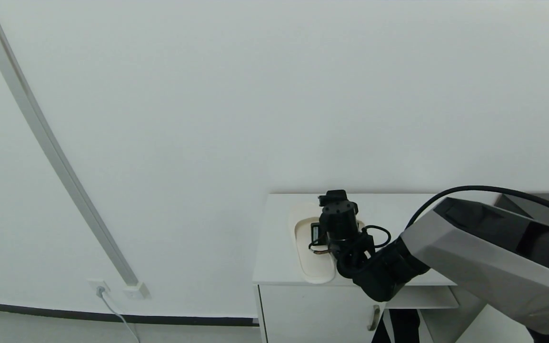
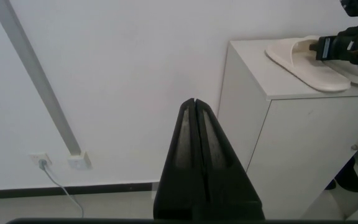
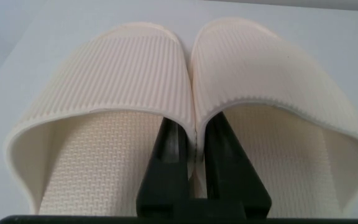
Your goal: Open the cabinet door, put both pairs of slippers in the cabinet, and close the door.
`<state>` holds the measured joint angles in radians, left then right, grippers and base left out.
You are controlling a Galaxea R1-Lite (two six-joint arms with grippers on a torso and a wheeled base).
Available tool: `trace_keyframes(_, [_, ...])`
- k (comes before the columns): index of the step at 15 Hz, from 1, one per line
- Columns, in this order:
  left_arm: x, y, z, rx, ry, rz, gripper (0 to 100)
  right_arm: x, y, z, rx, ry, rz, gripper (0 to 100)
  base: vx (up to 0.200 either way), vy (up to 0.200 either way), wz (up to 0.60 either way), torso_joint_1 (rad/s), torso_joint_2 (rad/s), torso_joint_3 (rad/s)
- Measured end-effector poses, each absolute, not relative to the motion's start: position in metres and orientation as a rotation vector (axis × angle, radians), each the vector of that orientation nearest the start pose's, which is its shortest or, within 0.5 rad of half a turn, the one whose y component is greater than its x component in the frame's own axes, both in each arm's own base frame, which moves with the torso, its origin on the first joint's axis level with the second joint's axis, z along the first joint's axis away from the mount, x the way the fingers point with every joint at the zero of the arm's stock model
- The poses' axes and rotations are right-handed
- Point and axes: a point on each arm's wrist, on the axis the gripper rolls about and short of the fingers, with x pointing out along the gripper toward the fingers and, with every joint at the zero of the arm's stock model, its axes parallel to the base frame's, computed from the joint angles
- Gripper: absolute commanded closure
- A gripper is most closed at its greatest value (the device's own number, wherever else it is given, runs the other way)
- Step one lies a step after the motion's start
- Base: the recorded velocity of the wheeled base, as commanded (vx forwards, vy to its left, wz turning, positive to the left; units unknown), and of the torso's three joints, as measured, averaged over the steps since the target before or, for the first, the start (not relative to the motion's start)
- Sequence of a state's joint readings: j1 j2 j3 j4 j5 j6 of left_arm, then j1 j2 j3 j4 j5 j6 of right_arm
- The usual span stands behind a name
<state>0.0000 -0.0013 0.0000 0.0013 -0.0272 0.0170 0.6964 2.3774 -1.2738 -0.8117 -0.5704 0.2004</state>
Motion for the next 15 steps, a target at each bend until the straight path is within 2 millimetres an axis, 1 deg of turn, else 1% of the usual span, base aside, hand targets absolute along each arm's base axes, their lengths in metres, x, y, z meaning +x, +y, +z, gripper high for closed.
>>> trace_keyframes(3, [-0.023, -0.001, 0.075, 0.017, 0.000, -0.027, 100, 0.337, 0.279, 0.078, 0.005, 0.242, 0.129, 100, 0.000, 0.000, 0.00, 0.000, 0.00, 0.000])
trace_keyframes(7, [-0.023, -0.001, 0.075, 0.017, 0.000, -0.026, 100, 0.292, 0.271, 0.103, -0.012, 0.251, 0.188, 100, 0.000, 0.000, 0.00, 0.000, 0.00, 0.000])
trace_keyframes(9, [-0.023, -0.001, 0.075, 0.017, 0.000, -0.026, 100, 0.276, 0.270, 0.117, -0.003, 0.237, 0.217, 100, 0.000, 0.000, 0.00, 0.000, 0.00, 0.000])
trace_keyframes(11, [-0.023, -0.001, 0.075, 0.017, 0.000, -0.026, 100, 0.269, 0.270, 0.125, 0.007, 0.224, 0.231, 100, 0.000, 0.000, 0.00, 0.000, 0.00, 0.000])
trace_keyframes(14, [-0.023, -0.001, 0.075, 0.016, 0.000, -0.026, 100, 0.267, 0.268, 0.129, 0.011, 0.218, 0.233, 100, 0.000, 0.000, 0.00, 0.000, 0.00, 0.000])
trace_keyframes(15, [-0.023, -0.001, 0.075, 0.015, 0.000, -0.026, 100, 0.267, 0.268, 0.130, 0.012, 0.216, 0.233, 100, -0.200, 0.000, 0.00, 0.002, 0.00, -0.002])
